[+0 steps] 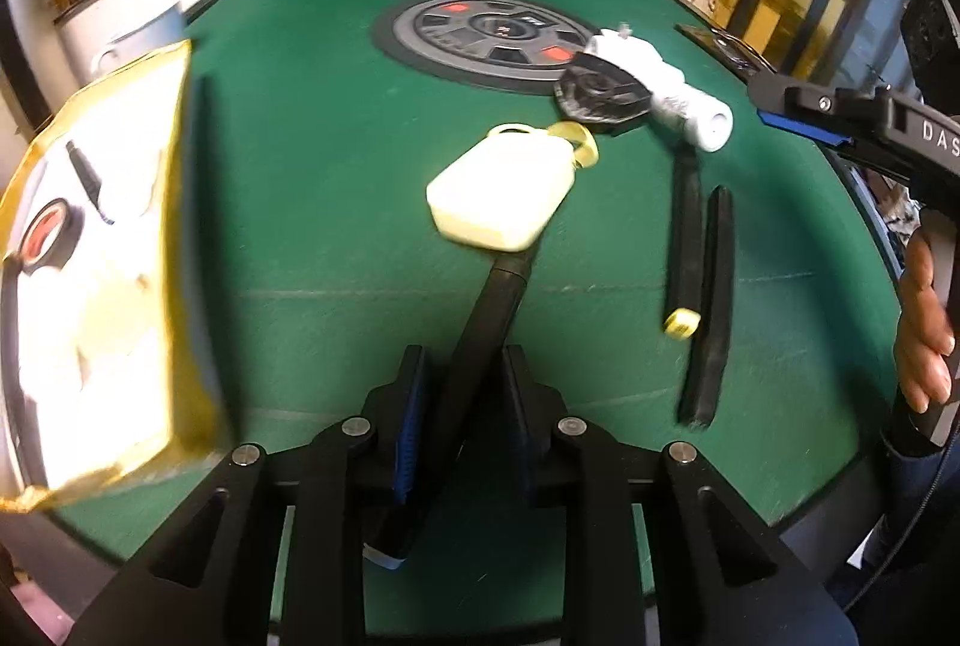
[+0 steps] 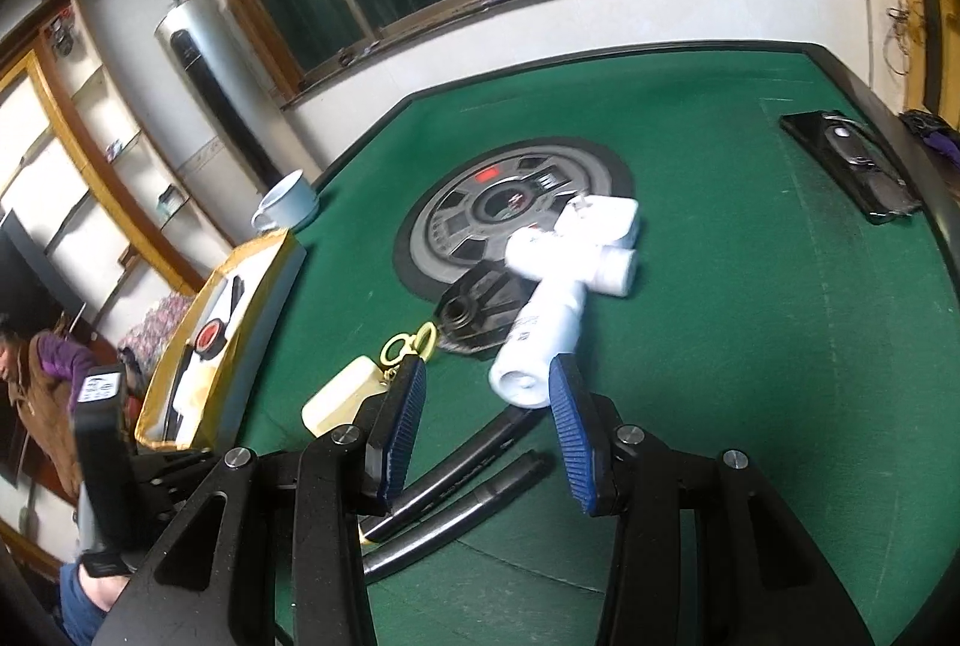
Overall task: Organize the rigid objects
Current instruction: 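Grasp another black marker with the left tool while the right tool reaches toward the white case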
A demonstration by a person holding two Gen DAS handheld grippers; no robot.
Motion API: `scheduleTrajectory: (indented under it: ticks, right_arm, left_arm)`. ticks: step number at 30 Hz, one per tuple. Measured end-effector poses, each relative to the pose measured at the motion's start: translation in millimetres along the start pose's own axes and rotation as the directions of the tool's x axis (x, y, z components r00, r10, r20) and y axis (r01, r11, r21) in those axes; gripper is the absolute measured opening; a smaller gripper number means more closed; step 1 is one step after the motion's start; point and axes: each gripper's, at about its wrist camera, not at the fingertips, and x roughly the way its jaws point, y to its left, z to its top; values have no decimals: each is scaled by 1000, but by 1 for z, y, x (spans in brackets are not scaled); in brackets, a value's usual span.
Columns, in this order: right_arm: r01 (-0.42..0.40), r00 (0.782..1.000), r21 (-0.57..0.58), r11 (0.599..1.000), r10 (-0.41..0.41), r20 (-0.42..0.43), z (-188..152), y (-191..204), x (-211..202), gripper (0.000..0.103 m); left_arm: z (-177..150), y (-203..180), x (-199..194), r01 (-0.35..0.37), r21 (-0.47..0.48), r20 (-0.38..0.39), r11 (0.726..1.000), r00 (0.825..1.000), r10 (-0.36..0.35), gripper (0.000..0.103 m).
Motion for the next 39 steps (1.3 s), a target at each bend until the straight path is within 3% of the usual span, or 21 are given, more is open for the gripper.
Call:
scheduleTrajectory:
  ticks: [5,8,11,13,17,22,25,27,28,32,35,39]
  right_arm:
    - [-44,995,-64,997,38,-92,-9,30,23,38]
    - [-65,990,-96,993,51,-134,-12,50,34,38]
    - [-91,980,-100,991,71,-184,-12,65,47,38]
    - [-147,964,-77,986,125,-235,-11,74,58,38]
    - [-227,909,20,974,220,-354,-13,81,88,38]
    - [-123,932,-4,992,114,-344,6,81,116,39]
    - [-33,971,-92,995,10,-238,25,89,123,39]
    - [86,975,-172,981,-118,-186,31,96,124,38]
    - [101,976,-177,979,-133,-176,32,97,121,38]
    - [42,969,-99,994,-64,-237,23,98,105,40]
    - [-7,955,17,1000,12,-295,13,97,98,54]
    - [5,945,50,999,11,-328,10,100,112,54]
  left_arm:
    - [6,-2,6,-24,29,1,999,1000,24,23]
    - [14,-5,16,-21,49,8,999,1000,21,33]
    - [16,-8,19,-37,54,22,998,999,36,34]
    - [15,-8,17,-40,65,20,997,999,39,27]
    - [10,6,11,8,13,5,1000,1000,-8,25]
    - [7,8,9,14,3,10,1000,1000,-14,25]
    - [6,7,10,8,6,11,1000,1000,-8,25]
    - [5,8,9,12,4,14,1000,1000,-12,25]
    - [5,8,9,12,3,13,1000,1000,-12,25]
    - [5,7,9,7,9,10,1000,1000,-7,25]
    - [4,6,9,-5,27,13,1000,1000,5,25]
    - [3,4,9,-19,43,18,999,1000,18,25]
